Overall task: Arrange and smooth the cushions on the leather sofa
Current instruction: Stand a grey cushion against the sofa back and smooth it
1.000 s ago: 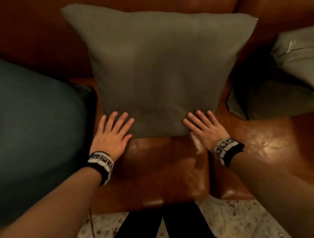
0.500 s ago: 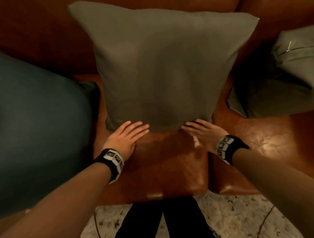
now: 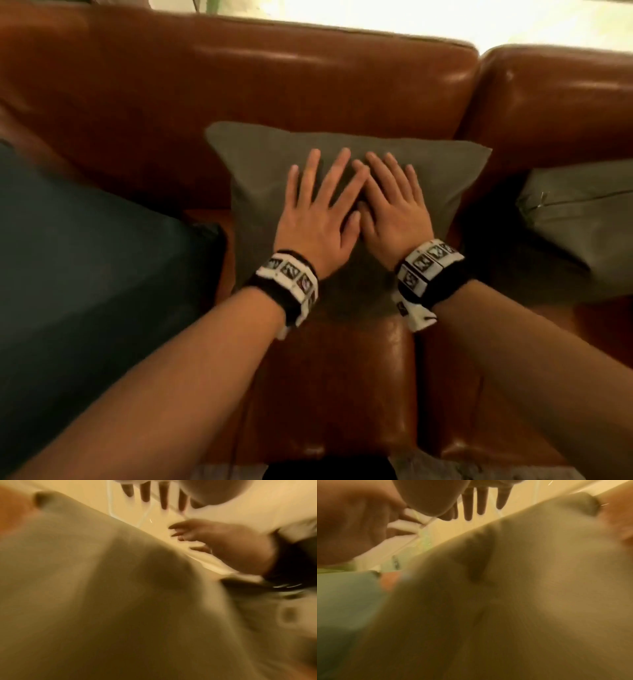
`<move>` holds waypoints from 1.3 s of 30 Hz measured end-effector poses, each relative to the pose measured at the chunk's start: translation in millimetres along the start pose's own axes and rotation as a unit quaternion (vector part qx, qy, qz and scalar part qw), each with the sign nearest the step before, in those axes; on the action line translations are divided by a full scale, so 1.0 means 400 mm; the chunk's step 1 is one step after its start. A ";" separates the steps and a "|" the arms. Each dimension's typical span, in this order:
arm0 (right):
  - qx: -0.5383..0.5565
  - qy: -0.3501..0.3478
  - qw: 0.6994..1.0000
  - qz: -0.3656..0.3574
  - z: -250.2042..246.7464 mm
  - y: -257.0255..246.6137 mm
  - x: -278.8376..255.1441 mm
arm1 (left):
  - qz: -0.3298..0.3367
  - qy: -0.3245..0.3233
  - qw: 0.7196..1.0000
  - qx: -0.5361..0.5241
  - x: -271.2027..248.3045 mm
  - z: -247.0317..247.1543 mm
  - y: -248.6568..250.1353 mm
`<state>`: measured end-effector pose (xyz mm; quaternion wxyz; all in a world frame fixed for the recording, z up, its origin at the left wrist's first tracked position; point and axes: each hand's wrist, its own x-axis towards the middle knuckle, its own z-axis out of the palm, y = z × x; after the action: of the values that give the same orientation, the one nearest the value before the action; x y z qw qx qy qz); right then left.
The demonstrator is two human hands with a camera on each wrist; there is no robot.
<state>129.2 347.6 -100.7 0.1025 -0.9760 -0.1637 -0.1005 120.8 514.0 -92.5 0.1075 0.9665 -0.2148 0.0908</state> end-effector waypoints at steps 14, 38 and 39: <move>0.002 -0.139 0.985 -0.098 -0.024 -0.109 0.173 | -0.378 0.133 0.840 -0.365 -0.010 0.057 -0.199; 0.138 -0.221 0.965 0.034 0.003 -0.356 0.528 | -0.437 0.068 0.777 -0.448 -0.065 0.009 -0.192; 0.135 -0.236 0.962 0.017 0.008 -0.359 0.524 | -0.440 0.077 0.771 -0.455 -0.061 0.013 -0.193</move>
<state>275.0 543.7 -31.7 0.1937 -0.9518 -0.1784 0.1571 133.4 590.8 -115.8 0.5786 0.7835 0.2268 -0.0009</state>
